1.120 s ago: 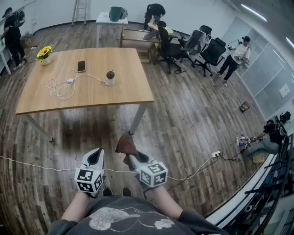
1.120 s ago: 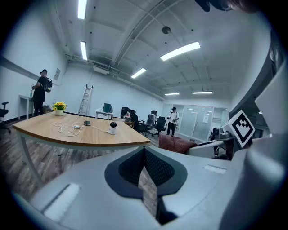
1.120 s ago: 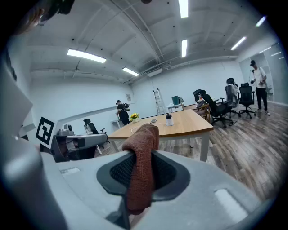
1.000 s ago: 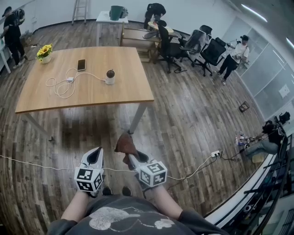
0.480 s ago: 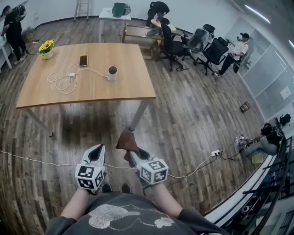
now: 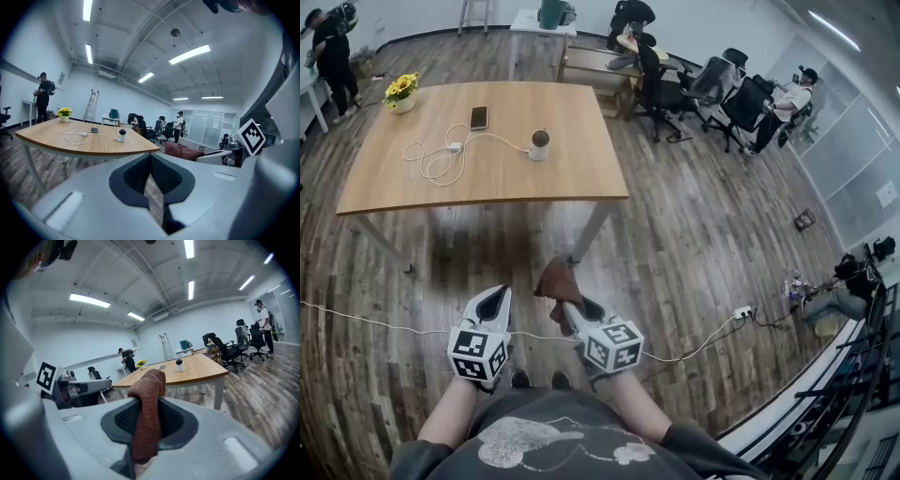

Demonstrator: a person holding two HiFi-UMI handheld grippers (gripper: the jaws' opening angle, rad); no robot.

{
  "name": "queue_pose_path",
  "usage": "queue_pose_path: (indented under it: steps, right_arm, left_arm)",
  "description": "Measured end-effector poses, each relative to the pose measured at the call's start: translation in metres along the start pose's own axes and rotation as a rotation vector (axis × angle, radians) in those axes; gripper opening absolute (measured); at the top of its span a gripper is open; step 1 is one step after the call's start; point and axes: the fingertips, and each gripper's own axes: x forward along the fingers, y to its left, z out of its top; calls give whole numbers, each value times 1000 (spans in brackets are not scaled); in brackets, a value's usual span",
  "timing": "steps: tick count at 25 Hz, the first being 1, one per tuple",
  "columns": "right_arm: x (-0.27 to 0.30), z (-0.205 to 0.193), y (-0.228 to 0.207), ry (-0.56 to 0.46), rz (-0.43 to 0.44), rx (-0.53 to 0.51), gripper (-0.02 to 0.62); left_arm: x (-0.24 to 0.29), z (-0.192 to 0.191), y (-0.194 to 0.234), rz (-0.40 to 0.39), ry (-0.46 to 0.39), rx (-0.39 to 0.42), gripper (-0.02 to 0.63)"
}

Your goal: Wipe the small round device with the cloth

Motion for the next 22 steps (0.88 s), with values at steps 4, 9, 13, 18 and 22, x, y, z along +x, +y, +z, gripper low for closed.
queue_pose_path:
  steps: [4, 9, 13, 18, 22]
  right_arm:
    - [10, -1, 4, 8, -15, -8, 72]
    - [21, 6, 9, 7, -30, -29, 72]
    - [33, 12, 4, 7, -46, -31, 72]
    - [62, 19, -11, 13, -20, -40, 72]
    - [96, 38, -36, 1, 23, -24, 72]
  left_arm:
    - [3, 9, 8, -26, -14, 9, 20]
    - [9, 10, 16, -63, -2, 25, 19]
    - [18, 7, 28, -57, 12, 7, 20]
    - [42, 1, 47, -25, 31, -21, 19]
    - [74, 11, 60, 5, 34, -12, 19]
